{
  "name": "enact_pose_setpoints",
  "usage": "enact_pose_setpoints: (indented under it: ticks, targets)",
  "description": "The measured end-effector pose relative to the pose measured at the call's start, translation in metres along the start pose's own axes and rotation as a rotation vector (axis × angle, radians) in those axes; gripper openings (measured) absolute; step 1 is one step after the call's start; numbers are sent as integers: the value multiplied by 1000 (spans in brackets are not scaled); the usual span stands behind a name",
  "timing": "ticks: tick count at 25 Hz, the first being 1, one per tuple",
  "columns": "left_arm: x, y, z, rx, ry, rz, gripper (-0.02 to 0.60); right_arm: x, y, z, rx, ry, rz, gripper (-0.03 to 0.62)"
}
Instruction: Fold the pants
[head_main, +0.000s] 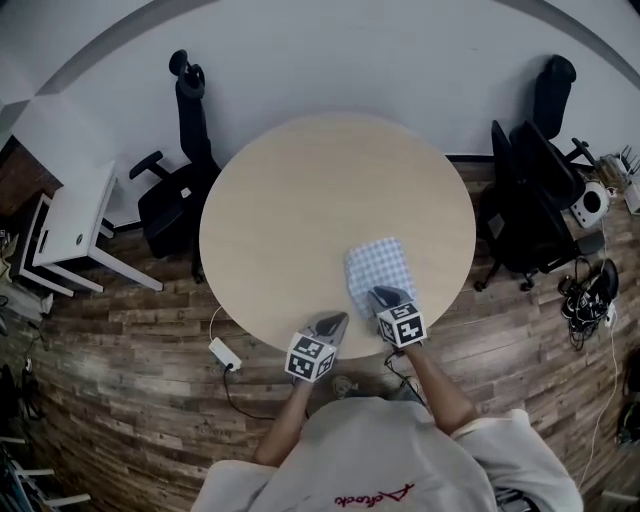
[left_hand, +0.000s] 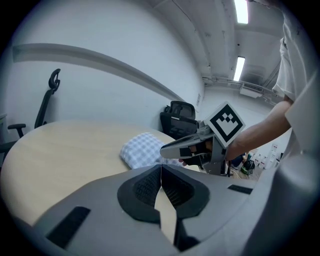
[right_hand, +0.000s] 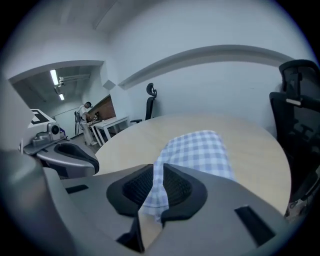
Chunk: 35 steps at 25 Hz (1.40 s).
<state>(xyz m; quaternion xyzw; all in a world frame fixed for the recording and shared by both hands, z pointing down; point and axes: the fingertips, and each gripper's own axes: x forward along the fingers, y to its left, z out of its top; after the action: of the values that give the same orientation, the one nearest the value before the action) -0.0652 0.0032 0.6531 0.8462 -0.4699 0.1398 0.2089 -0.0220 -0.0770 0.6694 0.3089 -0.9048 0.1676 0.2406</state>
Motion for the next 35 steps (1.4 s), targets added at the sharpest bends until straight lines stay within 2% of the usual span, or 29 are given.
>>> enact_pose_setpoints:
  ticks: [3,9,18,26,35]
  targets:
    - [10,-18,5,15,2,-19,32,-23,-13,2,-8,-49,-20,52]
    - [26,-65,6,23,12,-38,32,-74,-21,-7,7,-124,10,32]
    - [32,-147,-2,35,3,4,32,-154,-31,-40,-23,-159,53,29]
    - [13,-200,-12,33,-28,54,32,-205,-15,-57,-59,-196,91,29]
    - [-18,-253,-44,29,-42,73,32,-254,20,-100,-81,-199,104,29]
